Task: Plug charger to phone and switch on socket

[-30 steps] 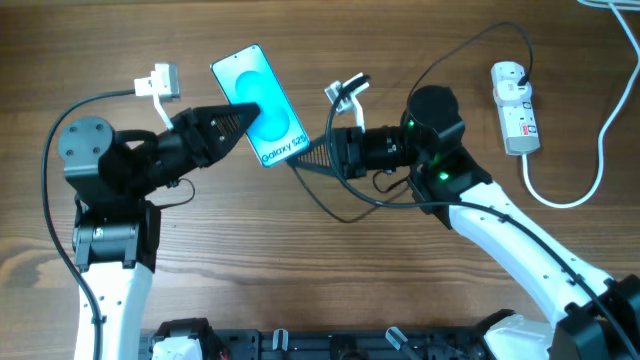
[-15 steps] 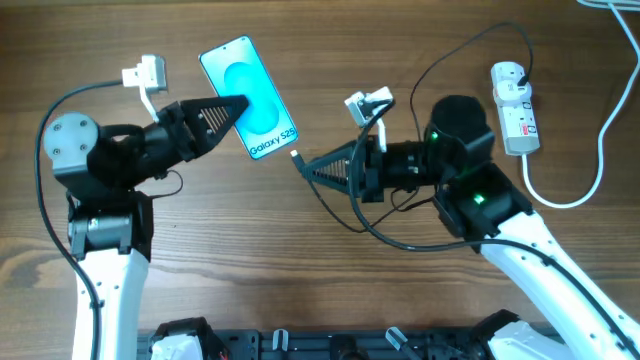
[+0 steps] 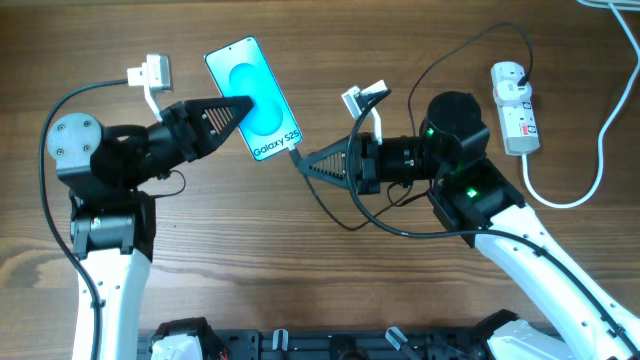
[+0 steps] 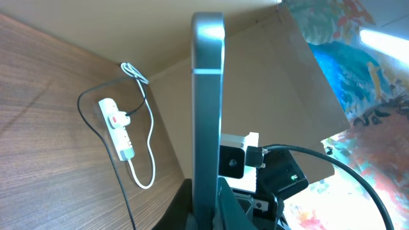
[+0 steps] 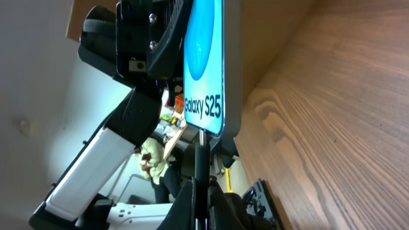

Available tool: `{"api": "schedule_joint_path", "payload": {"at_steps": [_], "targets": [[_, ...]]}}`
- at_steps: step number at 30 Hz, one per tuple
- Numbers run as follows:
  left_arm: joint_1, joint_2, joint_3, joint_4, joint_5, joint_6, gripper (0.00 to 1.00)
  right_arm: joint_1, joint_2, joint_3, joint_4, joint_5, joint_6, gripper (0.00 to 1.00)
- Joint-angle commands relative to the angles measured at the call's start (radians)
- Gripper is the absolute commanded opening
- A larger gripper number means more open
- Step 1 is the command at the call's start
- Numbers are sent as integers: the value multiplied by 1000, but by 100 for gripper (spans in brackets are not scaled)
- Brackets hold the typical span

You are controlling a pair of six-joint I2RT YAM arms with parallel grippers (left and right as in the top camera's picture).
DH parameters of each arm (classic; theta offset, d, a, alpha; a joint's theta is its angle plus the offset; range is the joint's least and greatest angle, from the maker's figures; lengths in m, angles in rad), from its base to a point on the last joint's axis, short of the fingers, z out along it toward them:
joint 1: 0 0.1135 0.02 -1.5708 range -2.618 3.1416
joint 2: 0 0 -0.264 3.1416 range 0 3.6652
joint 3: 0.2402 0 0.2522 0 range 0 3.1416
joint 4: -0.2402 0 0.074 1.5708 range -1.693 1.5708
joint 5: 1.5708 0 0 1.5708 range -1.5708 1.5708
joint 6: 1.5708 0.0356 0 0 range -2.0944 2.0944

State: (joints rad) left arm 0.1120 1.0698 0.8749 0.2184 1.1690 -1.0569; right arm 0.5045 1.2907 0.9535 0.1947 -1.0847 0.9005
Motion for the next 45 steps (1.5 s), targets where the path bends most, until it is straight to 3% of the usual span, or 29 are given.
{"api": "schedule_joint_path", "payload": {"at_steps": [1, 22, 33, 37, 45], "targets": [[-5, -6, 11, 14, 9, -6, 4, 6, 17, 3, -9, -35, 19, 4], [-5, -6, 11, 14, 9, -7, 4, 37, 30, 3, 37, 12, 69, 4], [-5, -6, 11, 15, 8, -6, 4, 36, 93, 3, 139, -42, 124, 4], [-3, -6, 11, 175, 4, -85, 4, 32, 93, 3, 247, -195, 162, 4], [-3, -6, 11, 175, -15, -105, 4, -18, 95, 2, 296, -188, 210, 4]]}}
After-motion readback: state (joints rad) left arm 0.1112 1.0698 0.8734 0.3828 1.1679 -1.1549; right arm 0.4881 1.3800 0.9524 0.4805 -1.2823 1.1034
